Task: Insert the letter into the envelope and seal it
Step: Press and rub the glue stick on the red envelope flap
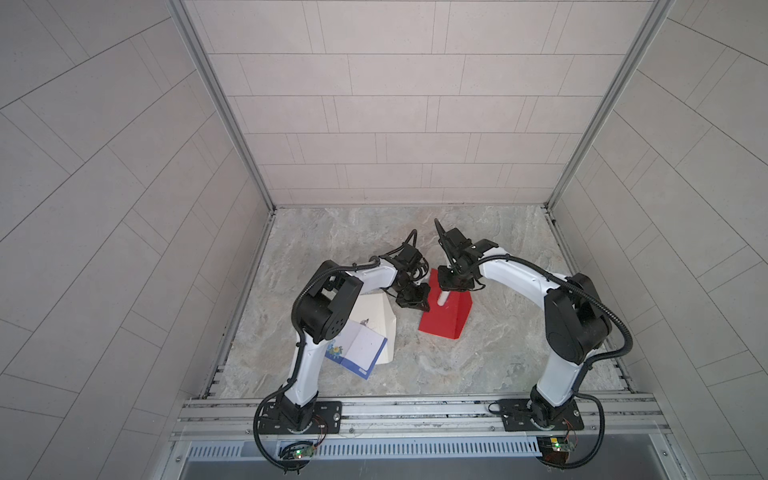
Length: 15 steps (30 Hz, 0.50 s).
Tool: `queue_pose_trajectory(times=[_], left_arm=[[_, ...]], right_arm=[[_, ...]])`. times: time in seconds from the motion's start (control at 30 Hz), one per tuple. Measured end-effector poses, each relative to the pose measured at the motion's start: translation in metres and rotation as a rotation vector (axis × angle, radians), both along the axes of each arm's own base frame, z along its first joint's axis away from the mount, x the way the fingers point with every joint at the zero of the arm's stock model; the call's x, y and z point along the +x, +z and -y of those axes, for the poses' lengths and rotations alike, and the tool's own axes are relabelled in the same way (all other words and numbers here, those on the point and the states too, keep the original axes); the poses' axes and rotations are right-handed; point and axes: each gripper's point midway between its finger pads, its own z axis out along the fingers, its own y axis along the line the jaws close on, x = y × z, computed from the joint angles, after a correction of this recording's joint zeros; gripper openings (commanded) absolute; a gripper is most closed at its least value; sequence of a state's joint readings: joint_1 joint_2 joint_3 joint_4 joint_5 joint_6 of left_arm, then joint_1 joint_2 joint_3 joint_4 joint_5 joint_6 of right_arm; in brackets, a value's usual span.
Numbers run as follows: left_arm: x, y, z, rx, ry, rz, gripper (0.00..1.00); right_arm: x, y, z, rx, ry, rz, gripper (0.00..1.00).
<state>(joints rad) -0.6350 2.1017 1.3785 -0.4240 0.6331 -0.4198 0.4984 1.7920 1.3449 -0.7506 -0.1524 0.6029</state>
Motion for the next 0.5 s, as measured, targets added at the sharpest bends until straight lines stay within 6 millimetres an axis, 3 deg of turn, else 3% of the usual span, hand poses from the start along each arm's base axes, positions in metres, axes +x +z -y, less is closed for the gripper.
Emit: queue_pose_trajectory(times=[0.5], left_arm=[[0.013,0.001,0.002,-0.011,0.029,0.069,0.0]], right_arm=[[0.0,0.002,0.02,-0.138,-0.009,0.025,0.0]])
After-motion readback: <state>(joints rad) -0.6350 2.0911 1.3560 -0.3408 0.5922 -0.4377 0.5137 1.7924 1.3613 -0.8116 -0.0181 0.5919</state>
